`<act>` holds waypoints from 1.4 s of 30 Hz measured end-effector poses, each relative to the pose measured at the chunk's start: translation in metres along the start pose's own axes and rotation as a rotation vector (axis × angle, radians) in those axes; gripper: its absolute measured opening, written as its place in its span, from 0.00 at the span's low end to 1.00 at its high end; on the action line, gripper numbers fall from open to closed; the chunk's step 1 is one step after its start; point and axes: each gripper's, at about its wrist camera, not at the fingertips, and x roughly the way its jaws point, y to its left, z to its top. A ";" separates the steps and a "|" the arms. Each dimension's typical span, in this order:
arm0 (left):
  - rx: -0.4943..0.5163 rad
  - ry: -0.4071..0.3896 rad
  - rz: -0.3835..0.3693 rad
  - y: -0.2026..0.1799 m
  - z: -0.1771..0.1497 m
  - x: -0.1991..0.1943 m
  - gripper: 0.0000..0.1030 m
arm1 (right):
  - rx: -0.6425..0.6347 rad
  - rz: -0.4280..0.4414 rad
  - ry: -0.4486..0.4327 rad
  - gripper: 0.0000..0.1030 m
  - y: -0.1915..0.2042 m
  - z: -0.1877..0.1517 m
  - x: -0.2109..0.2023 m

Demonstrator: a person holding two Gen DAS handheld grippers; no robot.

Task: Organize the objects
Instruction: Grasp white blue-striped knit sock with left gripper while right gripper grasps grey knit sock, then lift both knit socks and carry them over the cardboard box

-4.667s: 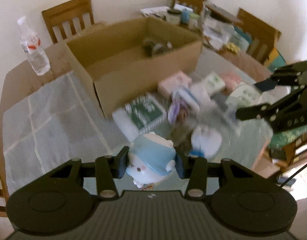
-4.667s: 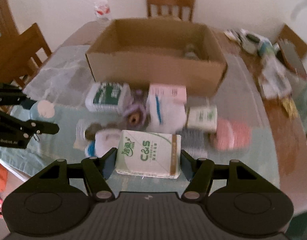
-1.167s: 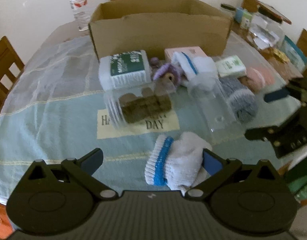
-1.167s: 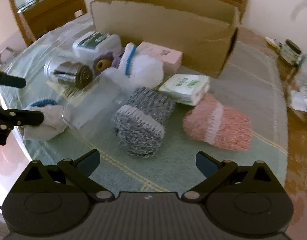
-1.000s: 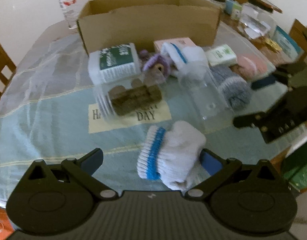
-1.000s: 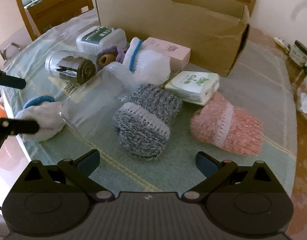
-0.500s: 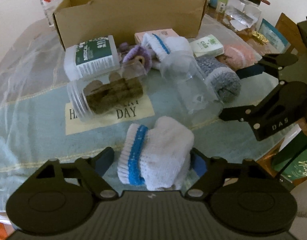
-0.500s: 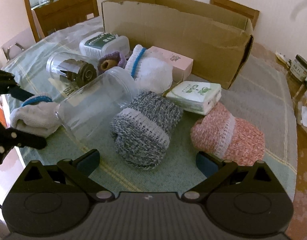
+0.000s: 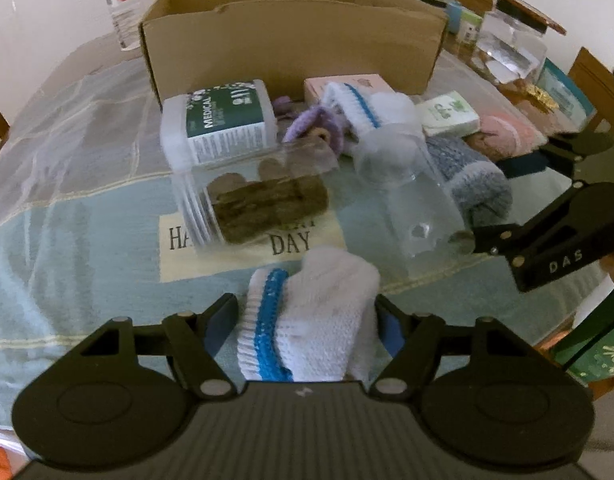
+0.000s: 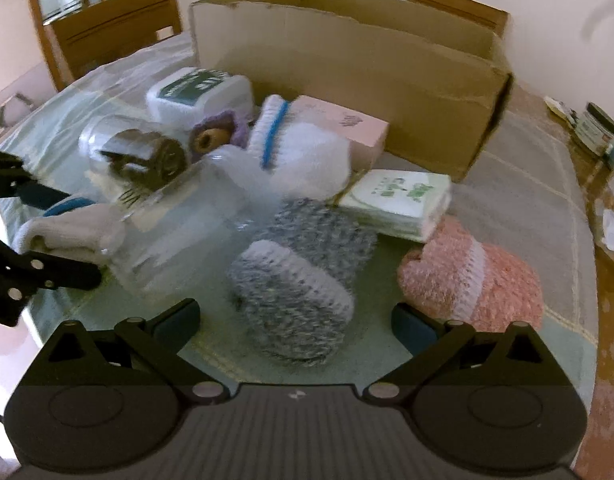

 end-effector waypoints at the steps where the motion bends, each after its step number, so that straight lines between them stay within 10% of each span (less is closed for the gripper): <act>1: 0.001 0.002 -0.003 0.000 0.000 0.000 0.71 | 0.017 -0.016 0.001 1.00 -0.004 -0.001 -0.001; 20: 0.027 0.014 -0.033 -0.002 0.003 -0.002 0.62 | 0.006 0.034 -0.009 0.62 0.003 0.016 0.001; 42: 0.038 -0.019 -0.048 0.014 0.062 -0.051 0.59 | -0.061 0.073 -0.030 0.60 -0.009 0.053 -0.060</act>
